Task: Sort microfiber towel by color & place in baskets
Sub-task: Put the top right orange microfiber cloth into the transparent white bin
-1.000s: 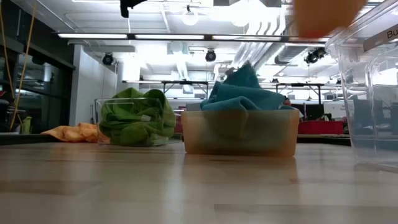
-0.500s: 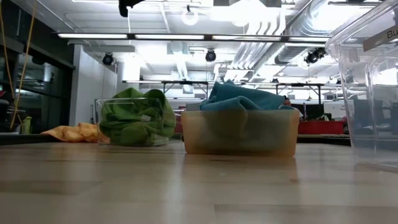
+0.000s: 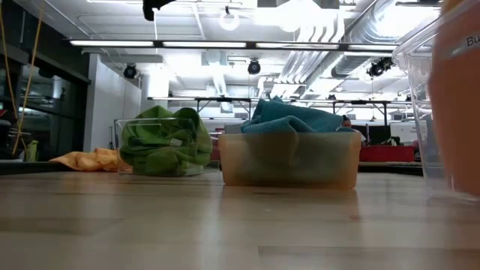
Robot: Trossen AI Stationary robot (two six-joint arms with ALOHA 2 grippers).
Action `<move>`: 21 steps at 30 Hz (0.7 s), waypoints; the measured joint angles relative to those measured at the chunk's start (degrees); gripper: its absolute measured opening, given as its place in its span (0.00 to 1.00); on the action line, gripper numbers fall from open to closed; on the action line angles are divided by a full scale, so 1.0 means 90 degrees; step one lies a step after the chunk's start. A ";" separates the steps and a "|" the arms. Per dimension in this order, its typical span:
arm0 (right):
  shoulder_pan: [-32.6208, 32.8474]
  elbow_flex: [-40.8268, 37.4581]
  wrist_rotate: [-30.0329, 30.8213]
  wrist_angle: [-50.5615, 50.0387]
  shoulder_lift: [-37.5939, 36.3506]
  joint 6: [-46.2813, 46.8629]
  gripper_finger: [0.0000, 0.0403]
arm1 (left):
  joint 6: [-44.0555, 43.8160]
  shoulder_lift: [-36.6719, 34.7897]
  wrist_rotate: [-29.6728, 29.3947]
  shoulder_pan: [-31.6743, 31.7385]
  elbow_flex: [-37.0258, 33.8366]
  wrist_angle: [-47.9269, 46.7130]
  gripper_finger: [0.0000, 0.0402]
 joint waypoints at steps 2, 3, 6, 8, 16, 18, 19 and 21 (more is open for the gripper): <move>0.0000 0.0000 -0.0170 0.0059 0.0326 0.0002 0.00 | -0.0002 0.0000 0.0000 0.0000 0.0000 0.0000 0.55; 0.0000 0.0000 -0.0281 0.0152 0.0490 0.0001 0.00 | -0.0021 0.0000 0.0000 0.0000 0.0000 0.0000 0.55; -0.0007 0.0000 -0.0756 0.0529 0.0963 0.0002 0.00 | -0.0256 0.0002 0.0000 0.0000 -0.0002 0.0095 0.55; -0.0007 0.0000 -0.1115 0.0824 0.1242 0.0042 0.00 | -0.0299 0.0000 0.0000 0.0000 -0.0002 0.0165 0.55; -0.0286 0.0000 -0.1795 0.0997 0.1864 0.0385 0.00 | -0.0287 0.0000 0.0010 0.0000 -0.0002 0.0330 0.55; -0.0443 0.0000 -0.1755 0.0734 0.1885 0.0336 0.00 | -0.0287 0.0000 0.0010 0.0000 -0.0002 0.0333 0.55; -0.0536 0.0000 -0.1757 0.0506 0.1886 0.0320 0.00 | -0.0287 0.0000 0.0013 0.0000 -0.0002 0.0333 0.55; -0.0699 0.0000 -0.1757 -0.0110 0.1888 0.0270 0.01 | -0.0287 0.0000 0.0029 -0.0002 -0.0002 0.0333 0.55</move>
